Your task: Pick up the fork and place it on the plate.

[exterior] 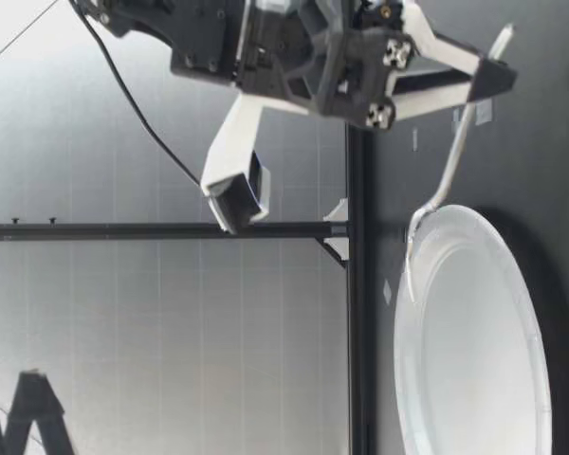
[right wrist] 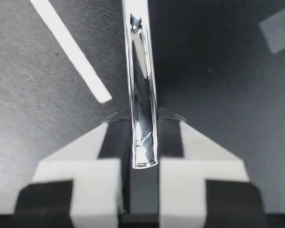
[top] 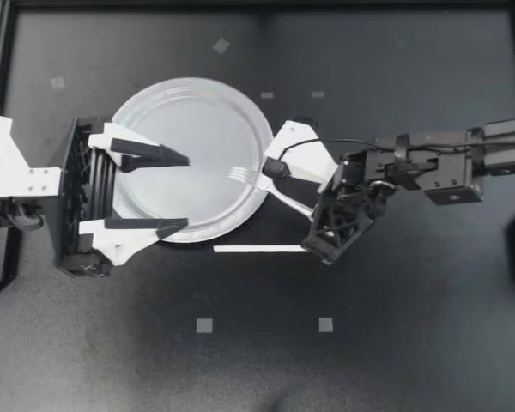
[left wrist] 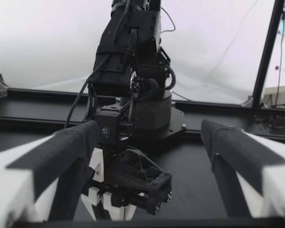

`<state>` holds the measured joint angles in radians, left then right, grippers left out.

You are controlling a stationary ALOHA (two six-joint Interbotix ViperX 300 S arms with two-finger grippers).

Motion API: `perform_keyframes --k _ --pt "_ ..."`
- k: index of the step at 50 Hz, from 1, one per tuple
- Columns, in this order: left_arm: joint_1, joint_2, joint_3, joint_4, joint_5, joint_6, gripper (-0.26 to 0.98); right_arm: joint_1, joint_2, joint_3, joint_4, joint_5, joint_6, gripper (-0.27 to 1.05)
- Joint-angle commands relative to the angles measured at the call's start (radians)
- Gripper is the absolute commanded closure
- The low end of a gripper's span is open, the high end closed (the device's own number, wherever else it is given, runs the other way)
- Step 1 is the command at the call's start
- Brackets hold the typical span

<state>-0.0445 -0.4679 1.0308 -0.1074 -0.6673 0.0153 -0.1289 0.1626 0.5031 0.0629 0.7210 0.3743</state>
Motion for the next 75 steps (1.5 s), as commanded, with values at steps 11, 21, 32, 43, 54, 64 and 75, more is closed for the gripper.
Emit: perform_keyframes --k 11,21,32,43,54,64,75 --pt "0.002 -0.064 0.028 0.005 -0.012 0.000 -0.14 -0.008 0.035 -0.067 0.089 0.094 0.002 0.83" --pt "-0.003 -0.071 0.031 0.006 -0.011 0.000 -0.14 -0.008 0.071 -0.115 0.091 0.172 0.006 0.83" --pt "-0.006 -0.071 0.035 0.011 -0.012 0.000 -0.14 -0.008 0.123 -0.161 0.092 0.245 0.020 0.83" --pt "-0.008 -0.074 0.046 0.017 -0.012 0.000 -0.14 -0.009 0.133 -0.178 0.094 0.245 0.023 0.82" --pt "-0.008 -0.075 0.061 0.018 -0.012 -0.002 -0.14 -0.008 0.135 -0.178 0.123 0.249 0.018 0.70" --pt "-0.006 -0.083 0.083 0.018 -0.037 -0.002 -0.14 -0.008 0.135 -0.179 0.132 0.250 0.020 0.55" --pt "-0.008 -0.107 0.107 0.018 -0.052 -0.003 -0.14 -0.008 0.146 -0.190 0.141 0.250 0.020 0.48"
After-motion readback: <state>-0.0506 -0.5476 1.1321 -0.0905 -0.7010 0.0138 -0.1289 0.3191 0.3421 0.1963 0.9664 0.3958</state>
